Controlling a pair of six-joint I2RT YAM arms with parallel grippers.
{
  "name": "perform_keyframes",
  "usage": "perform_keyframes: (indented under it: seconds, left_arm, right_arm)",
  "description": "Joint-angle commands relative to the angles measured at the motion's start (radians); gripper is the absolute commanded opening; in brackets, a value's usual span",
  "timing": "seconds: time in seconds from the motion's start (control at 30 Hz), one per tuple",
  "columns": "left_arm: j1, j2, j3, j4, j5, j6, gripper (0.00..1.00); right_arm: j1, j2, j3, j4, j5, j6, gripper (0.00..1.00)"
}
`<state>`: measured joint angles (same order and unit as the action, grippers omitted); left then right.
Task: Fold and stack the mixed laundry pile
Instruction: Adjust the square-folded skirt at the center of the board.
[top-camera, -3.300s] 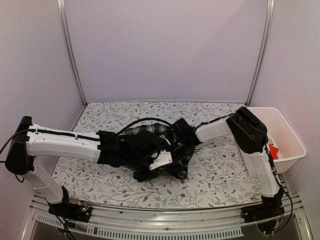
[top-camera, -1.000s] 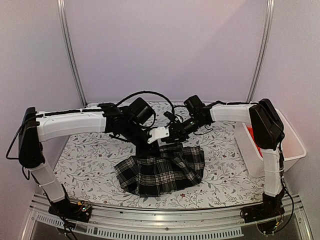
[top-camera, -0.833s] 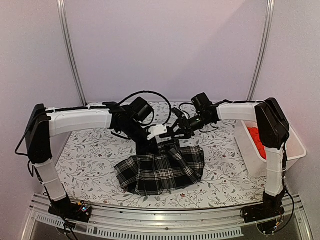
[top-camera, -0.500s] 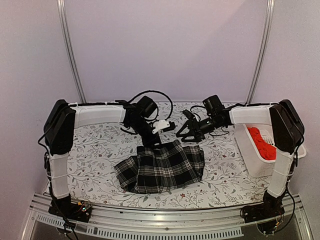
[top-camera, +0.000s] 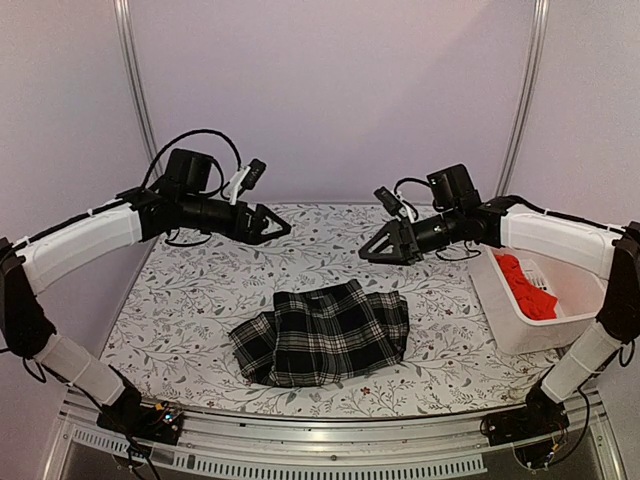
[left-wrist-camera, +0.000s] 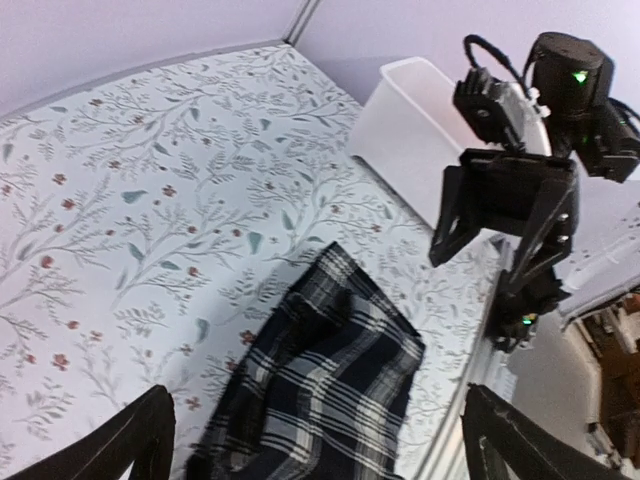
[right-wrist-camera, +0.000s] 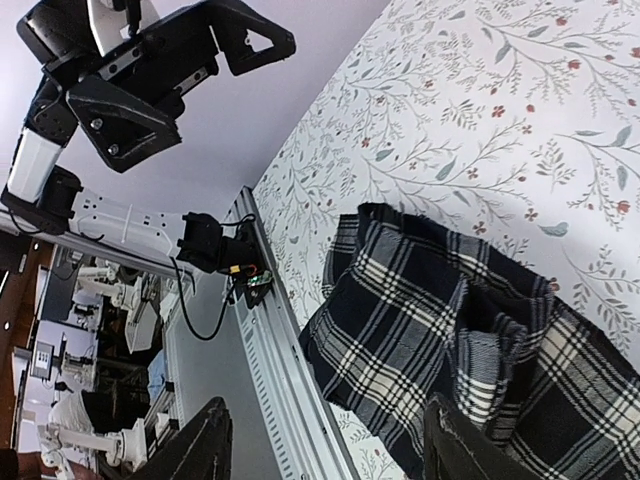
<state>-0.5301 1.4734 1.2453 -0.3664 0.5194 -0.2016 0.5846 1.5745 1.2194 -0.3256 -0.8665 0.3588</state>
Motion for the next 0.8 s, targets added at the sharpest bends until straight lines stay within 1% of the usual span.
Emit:
perform_keyframes:
  seconds: [0.0, 0.07, 0.13, 0.23, 0.33, 0.43, 0.5, 0.57, 0.63, 0.7, 0.77]
  left_arm:
    - [-0.051, -0.075, -0.193, 0.203, 0.266, -0.383, 1.0]
    - [-0.096, -0.092, -0.245, 0.246, 0.286, -0.424, 1.0]
    - [-0.128, -0.068, -0.283, 0.271, 0.318, -0.458, 1.0]
    - [-0.17, -0.018, -0.353, 0.386, 0.318, -0.519, 1.0]
    - [-0.176, 0.044, -0.427, 0.46, 0.308, -0.555, 1.0]
    - [-0.155, 0.071, -0.538, 0.528, 0.262, -0.617, 1.0]
    - [-0.134, 0.103, -0.591, 0.55, 0.234, -0.632, 1.0]
    - [-0.125, 0.154, -0.608, 0.557, 0.204, -0.629, 1.0]
    - [-0.124, 0.211, -0.612, 0.574, 0.174, -0.638, 1.0]
    - [-0.123, 0.277, -0.589, 0.567, 0.13, -0.642, 1.0]
    - [-0.12, 0.34, -0.542, 0.525, 0.082, -0.623, 1.0]
  right_arm:
    - [0.11, 0.034, 0.024, -0.035, -0.033, -0.013, 0.63]
    - [0.144, 0.082, 0.039, -0.038, -0.04, -0.011, 0.62]
    - [0.162, 0.132, 0.039, -0.026, -0.057, 0.006, 0.62]
    - [0.17, 0.188, -0.02, 0.083, -0.054, 0.069, 0.61]
    - [0.158, 0.225, -0.071, 0.167, -0.042, 0.142, 0.61]
    - [0.132, 0.278, -0.137, 0.232, -0.03, 0.174, 0.61]
    - [0.104, 0.312, -0.196, 0.296, -0.047, 0.204, 0.61]
    - [0.086, 0.339, -0.244, 0.317, -0.056, 0.224, 0.61]
    - [0.081, 0.374, -0.266, 0.318, -0.057, 0.205, 0.61]
    - [0.083, 0.402, -0.289, 0.355, -0.077, 0.189, 0.61]
    - [0.081, 0.427, -0.31, 0.402, -0.094, 0.195, 0.61]
